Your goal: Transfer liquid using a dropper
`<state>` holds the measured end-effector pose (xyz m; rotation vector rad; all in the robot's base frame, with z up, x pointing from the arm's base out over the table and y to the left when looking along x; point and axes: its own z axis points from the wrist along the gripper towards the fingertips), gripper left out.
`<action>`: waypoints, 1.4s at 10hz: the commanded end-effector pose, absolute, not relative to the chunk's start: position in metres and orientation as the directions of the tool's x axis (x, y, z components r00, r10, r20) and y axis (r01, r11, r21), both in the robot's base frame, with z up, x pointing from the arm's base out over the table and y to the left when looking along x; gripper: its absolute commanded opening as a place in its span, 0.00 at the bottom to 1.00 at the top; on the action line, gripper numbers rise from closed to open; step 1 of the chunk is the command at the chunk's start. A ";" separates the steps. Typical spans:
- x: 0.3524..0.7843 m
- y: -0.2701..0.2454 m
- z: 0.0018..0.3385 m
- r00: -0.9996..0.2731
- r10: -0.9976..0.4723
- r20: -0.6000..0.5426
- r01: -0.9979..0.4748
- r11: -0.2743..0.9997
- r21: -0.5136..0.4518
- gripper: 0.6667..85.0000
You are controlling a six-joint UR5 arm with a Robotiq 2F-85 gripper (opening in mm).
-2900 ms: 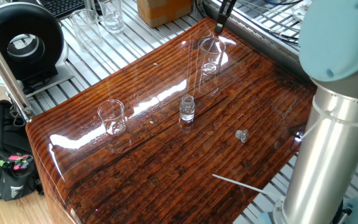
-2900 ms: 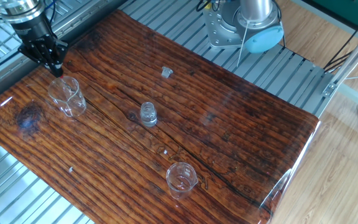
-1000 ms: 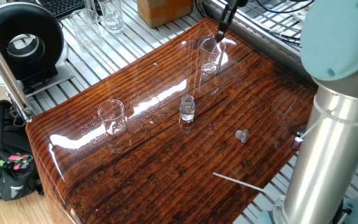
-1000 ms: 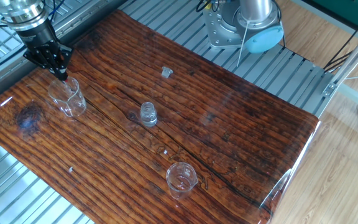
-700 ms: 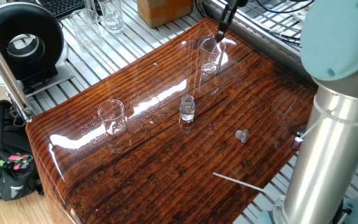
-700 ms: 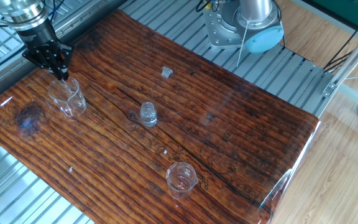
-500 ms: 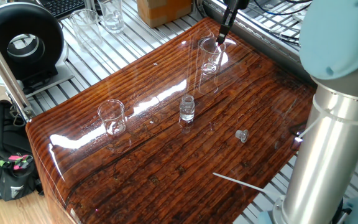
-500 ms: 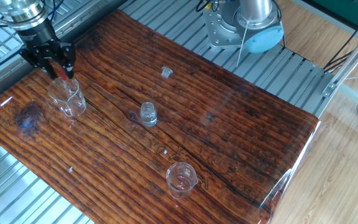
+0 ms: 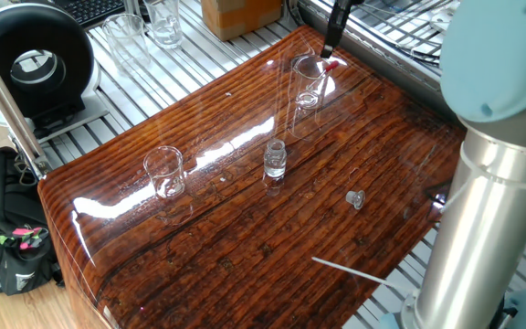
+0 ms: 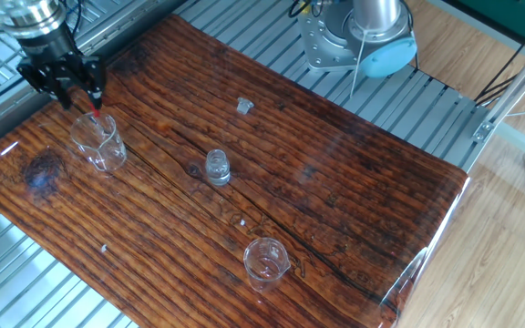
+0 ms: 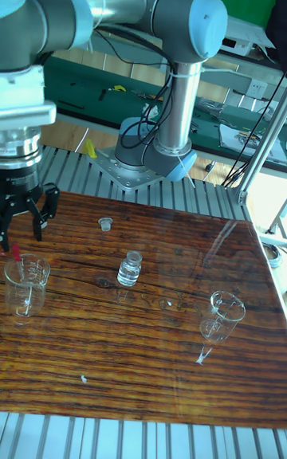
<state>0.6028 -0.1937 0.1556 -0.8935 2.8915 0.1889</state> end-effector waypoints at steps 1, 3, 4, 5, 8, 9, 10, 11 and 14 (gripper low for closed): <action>0.614 -0.172 0.192 -0.837 -0.521 -0.168 -0.530 0.848 0.007 0.62; 0.604 -0.137 0.202 -0.860 -0.478 -0.181 -0.491 0.871 0.032 0.62; 0.603 -0.119 0.208 -0.865 -0.459 -0.203 -0.473 0.881 0.023 0.59; 0.597 -0.099 0.211 -0.873 -0.440 -0.213 -0.458 0.887 0.047 0.54; 0.586 -0.073 0.220 -0.907 -0.392 -0.154 -0.402 0.915 0.037 0.08; 0.590 -0.067 0.222 -0.909 -0.387 -0.158 -0.396 0.917 0.033 0.08; 0.594 -0.068 0.220 -0.904 -0.396 -0.163 -0.404 0.914 0.023 0.07; 0.595 -0.066 0.218 -0.911 -0.379 -0.161 -0.389 0.921 0.033 0.06; 0.618 -0.053 0.198 -0.929 -0.331 -0.167 -0.347 0.935 0.075 0.04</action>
